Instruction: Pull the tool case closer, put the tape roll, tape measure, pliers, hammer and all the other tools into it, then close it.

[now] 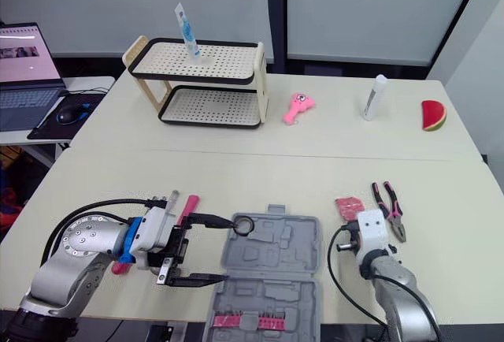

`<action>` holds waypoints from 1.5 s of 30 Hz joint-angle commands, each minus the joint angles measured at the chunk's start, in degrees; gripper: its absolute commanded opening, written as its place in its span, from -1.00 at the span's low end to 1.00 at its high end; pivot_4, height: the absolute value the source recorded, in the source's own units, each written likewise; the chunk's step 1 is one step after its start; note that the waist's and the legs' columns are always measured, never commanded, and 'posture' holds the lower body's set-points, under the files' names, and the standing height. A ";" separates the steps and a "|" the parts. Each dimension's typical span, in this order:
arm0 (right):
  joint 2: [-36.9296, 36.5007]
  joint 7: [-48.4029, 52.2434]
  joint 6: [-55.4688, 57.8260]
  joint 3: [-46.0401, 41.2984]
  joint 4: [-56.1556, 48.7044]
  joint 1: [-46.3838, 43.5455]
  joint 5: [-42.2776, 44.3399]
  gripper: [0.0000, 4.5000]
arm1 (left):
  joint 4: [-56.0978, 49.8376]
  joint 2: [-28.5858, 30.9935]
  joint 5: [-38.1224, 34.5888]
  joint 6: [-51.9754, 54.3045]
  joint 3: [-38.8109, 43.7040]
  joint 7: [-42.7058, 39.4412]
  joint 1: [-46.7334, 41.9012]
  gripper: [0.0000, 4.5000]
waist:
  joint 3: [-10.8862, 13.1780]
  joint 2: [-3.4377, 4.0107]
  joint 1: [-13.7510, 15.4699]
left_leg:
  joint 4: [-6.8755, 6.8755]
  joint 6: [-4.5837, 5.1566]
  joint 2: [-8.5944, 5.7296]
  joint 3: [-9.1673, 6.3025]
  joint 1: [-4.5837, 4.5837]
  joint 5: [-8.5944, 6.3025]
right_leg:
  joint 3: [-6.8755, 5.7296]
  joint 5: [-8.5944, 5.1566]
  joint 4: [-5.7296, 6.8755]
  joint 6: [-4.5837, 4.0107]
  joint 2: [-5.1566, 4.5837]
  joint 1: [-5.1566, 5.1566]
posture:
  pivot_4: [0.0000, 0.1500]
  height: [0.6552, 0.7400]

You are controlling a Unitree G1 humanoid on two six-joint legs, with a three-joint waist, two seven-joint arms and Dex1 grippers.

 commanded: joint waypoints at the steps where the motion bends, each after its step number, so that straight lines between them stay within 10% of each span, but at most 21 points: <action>1: -3.32 3.74 1.76 -2.34 -6.60 5.97 2.18 -1.00 | -2.60 0.25 -0.27 -0.54 -1.46 -1.03 -0.26 1.00 | -0.09 0.13 0.13 | 0.00 0.00 0.00 0.00 0.00 0.00 | -0.01 0.00 0.01 0.00 0.00 0.00 | 1.00 0.88; 21: -9.06 7.10 8.36 2.41 -26.00 32.27 6.26 -1.00 | -11.28 2.63 -2.15 5.51 -5.45 -1.85 0.32 1.00 | -0.34 0.17 0.69 | 0.10 0.05 0.02 -0.02 0.05 0.06 | 0.04 -0.02 0.00 0.00 0.05 0.09 | 1.00 0.88; 41: -11.26 7.50 11.23 2.29 -27.45 33.40 9.77 -1.00 | -11.18 2.08 -1.60 5.68 -6.35 -0.89 0.27 1.00 | -0.39 0.09 0.70 | 0.09 0.06 0.02 -0.02 0.04 0.06 | 0.04 -0.03 -0.06 0.01 0.05 0.09 | 1.00 0.88; 45: -11.83 8.87 13.12 -0.08 -30.18 34.57 12.32 -0.62 | -10.87 1.93 -1.33 5.10 -6.34 -0.87 0.62 1.00 | -0.39 0.09 0.71 | 0.09 0.05 0.02 -0.02 0.04 0.06 | 0.04 -0.03 -0.06 0.01 0.05 0.09 | 1.00 0.88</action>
